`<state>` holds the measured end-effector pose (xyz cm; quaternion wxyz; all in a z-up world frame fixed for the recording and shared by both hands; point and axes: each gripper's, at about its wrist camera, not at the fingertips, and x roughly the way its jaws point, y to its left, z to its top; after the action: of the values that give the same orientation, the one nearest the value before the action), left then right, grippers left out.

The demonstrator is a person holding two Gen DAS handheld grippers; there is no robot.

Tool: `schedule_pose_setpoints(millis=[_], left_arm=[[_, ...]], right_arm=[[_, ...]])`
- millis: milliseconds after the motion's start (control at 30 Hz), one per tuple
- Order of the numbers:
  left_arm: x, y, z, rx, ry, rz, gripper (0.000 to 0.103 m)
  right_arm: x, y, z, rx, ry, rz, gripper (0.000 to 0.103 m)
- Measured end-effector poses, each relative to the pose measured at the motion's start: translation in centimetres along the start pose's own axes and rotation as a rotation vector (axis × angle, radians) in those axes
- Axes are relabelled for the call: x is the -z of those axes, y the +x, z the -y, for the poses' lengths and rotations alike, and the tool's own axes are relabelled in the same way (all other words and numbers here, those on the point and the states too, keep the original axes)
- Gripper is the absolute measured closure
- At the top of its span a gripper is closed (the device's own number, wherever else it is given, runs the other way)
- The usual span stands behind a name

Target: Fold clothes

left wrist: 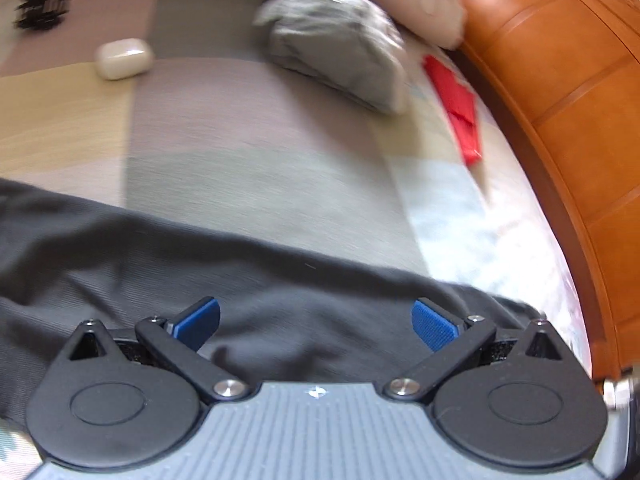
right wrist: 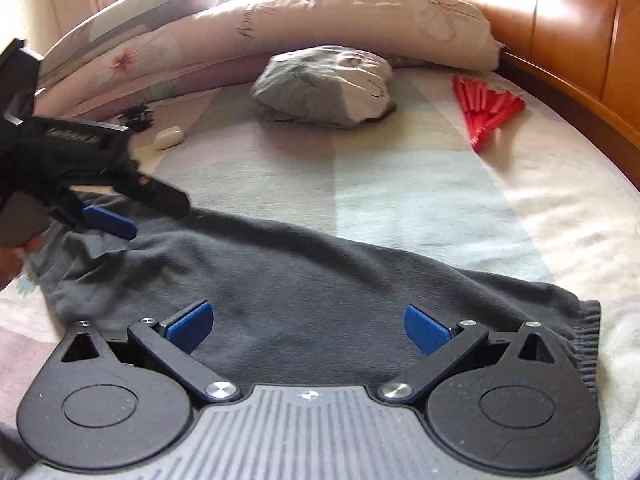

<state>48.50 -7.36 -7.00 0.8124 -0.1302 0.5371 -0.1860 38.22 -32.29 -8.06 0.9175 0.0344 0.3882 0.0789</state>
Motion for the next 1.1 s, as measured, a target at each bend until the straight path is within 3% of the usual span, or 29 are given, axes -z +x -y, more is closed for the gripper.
schedule_pose_setpoints(millis=[67, 133, 200, 400, 600, 800, 967, 1100], left_arm=[[0.8, 0.4, 1.3, 0.01, 0.037, -0.02, 0.001], [1.6, 1.3, 1.4, -0.052, 0.046, -0.026, 0.002], [1.8, 1.0, 1.6, -0.063, 0.048, -0.019, 0.002], [2.7, -1.1, 3.3, -0.108, 0.082, -0.018, 0.002], [5.6, -5.3, 5.1, -0.134, 0.141, -0.007, 0.002], [9.6, -11.6, 5.4, -0.154, 0.17, 0.082, 0.001], [13.6, -14.6, 4.7, -0.161, 0.193, 0.161, 0.001], [16.5, -15.4, 4.5, -0.196, 0.22, 0.197, 0.001]], right_arm=[[0.0, 0.7, 1.8, 0.048, 0.05, -0.014, 0.0], [0.0, 1.5, 3.5, 0.087, 0.097, -0.024, 0.0], [0.1, 1.9, 4.7, 0.092, 0.132, -0.029, 0.0], [-0.1, 1.3, 5.1, 0.055, 0.162, -0.023, 0.0], [-0.6, -0.3, 3.9, -0.016, 0.158, -0.009, 0.0], [-0.8, -3.9, 1.4, -0.058, 0.1, 0.023, 0.0], [3.0, -7.4, -0.2, -0.087, 0.028, -0.023, 0.0], [7.4, -9.0, -1.1, -0.033, -0.044, -0.088, 0.0]])
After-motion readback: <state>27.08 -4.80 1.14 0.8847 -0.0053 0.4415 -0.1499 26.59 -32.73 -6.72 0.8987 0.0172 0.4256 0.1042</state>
